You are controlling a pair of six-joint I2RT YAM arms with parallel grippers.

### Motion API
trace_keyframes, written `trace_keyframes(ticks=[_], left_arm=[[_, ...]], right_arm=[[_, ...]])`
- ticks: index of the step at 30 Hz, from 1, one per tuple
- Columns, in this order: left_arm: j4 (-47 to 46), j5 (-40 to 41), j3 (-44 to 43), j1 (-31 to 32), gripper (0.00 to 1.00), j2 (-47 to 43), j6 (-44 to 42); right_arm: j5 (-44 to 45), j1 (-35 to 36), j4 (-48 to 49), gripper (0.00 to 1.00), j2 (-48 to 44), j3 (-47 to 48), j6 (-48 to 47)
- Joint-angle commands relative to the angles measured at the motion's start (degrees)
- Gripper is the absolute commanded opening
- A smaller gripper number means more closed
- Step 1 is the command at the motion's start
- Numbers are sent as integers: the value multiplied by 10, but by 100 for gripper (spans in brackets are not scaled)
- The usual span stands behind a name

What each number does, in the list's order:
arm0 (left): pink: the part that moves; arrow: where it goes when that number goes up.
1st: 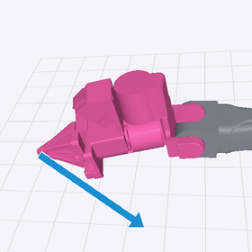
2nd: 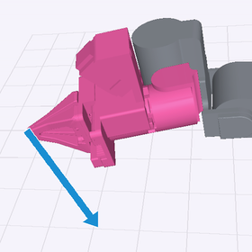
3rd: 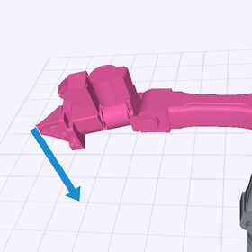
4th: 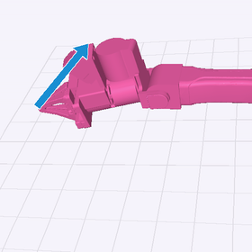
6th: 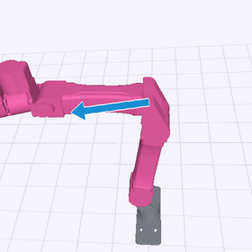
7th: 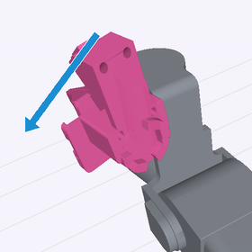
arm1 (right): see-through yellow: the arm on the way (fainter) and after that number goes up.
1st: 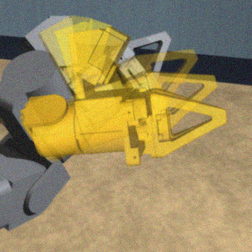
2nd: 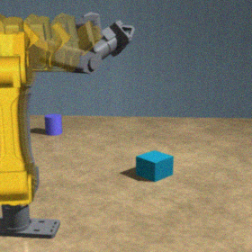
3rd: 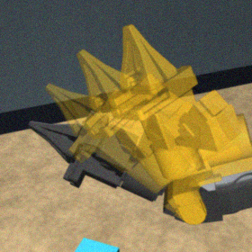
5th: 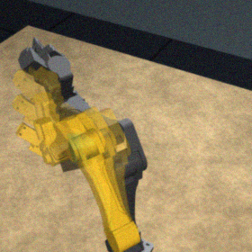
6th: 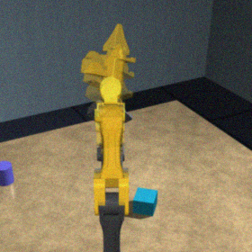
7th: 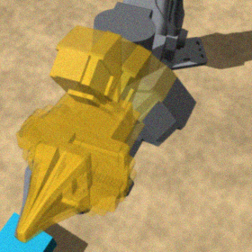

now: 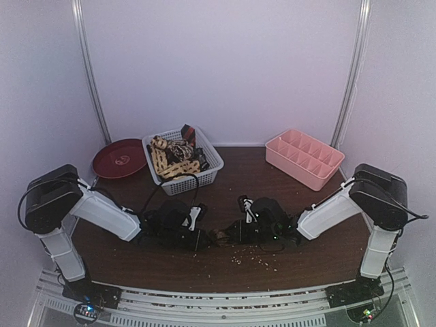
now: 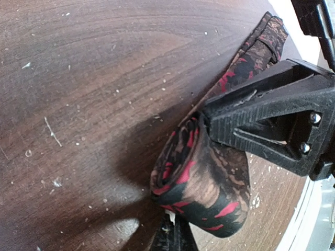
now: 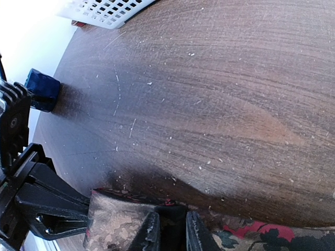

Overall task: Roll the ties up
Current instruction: Roll the tie at the center of the board.

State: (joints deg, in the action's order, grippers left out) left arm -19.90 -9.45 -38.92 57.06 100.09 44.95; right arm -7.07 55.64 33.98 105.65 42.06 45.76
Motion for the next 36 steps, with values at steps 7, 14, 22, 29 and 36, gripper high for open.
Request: trace_keyframes(ticks=[7, 14, 22, 29, 36], left_arm=[[-19, -13, -42, 2, 0, 7, -8], [-4, -13, -67, 2, 0, 14, -20], [-10, -31, -79, 4, 0, 29, -30], [-2, -39, -92, 5, 4, 36, -40], [18, -39, -108, 8, 4, 43, -53]], right_arm=[[22, 4, -45, 20, -21, -2, -45], [23, 5, -42, 19, -25, -3, -73], [29, 4, 13, 18, -29, -37, -55], [33, 5, 62, 18, -27, -61, -37], [49, 5, 74, 18, -40, -77, -32]])
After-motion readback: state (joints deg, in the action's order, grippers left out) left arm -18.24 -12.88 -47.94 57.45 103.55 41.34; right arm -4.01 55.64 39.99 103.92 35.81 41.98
